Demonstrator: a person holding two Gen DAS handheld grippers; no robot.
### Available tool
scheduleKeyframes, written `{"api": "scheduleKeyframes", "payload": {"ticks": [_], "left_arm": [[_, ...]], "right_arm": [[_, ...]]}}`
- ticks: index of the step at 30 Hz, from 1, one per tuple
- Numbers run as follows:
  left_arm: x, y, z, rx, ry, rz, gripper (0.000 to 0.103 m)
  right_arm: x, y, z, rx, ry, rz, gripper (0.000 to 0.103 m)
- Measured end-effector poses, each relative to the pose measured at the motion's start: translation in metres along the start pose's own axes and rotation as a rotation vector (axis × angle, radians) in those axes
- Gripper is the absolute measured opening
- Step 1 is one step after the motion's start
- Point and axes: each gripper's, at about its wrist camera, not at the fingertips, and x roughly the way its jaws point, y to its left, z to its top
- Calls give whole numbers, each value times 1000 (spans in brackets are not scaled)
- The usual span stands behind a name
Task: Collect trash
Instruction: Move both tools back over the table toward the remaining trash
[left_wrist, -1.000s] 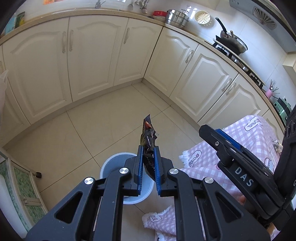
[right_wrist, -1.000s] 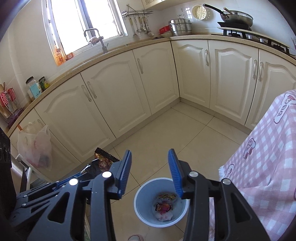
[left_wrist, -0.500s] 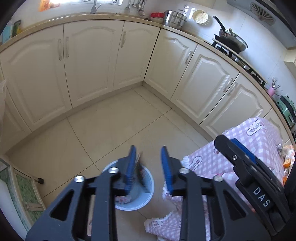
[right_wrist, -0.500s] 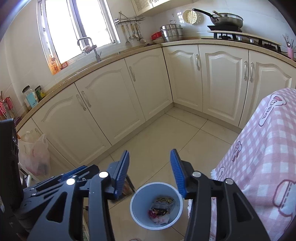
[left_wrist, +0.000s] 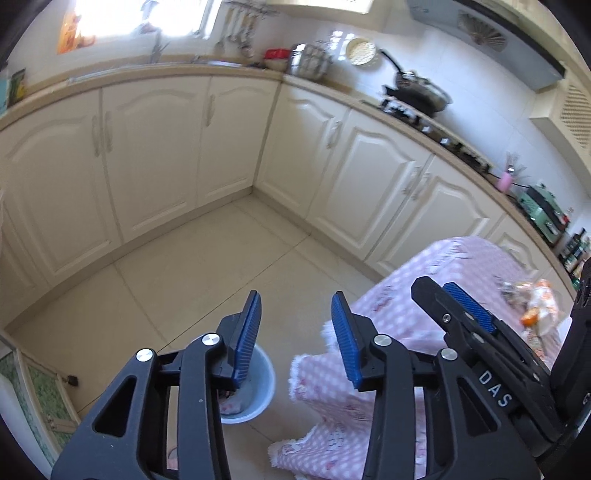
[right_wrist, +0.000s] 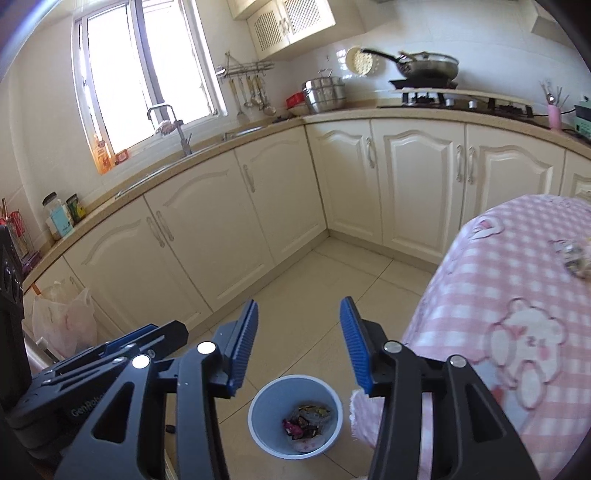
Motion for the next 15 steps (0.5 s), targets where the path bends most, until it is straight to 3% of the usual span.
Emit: {"api": "scheduleKeyframes", "payload": {"ticks": [7,15], "left_arm": [[-21,-74,-10,116,-9,-106,45],[-18,-180,-43,308,64,-248,55]], "right_arm": [[-67,-57,2,56,-75,-97,48],[-148,-148,-9,131,-128,-300,52]]}}
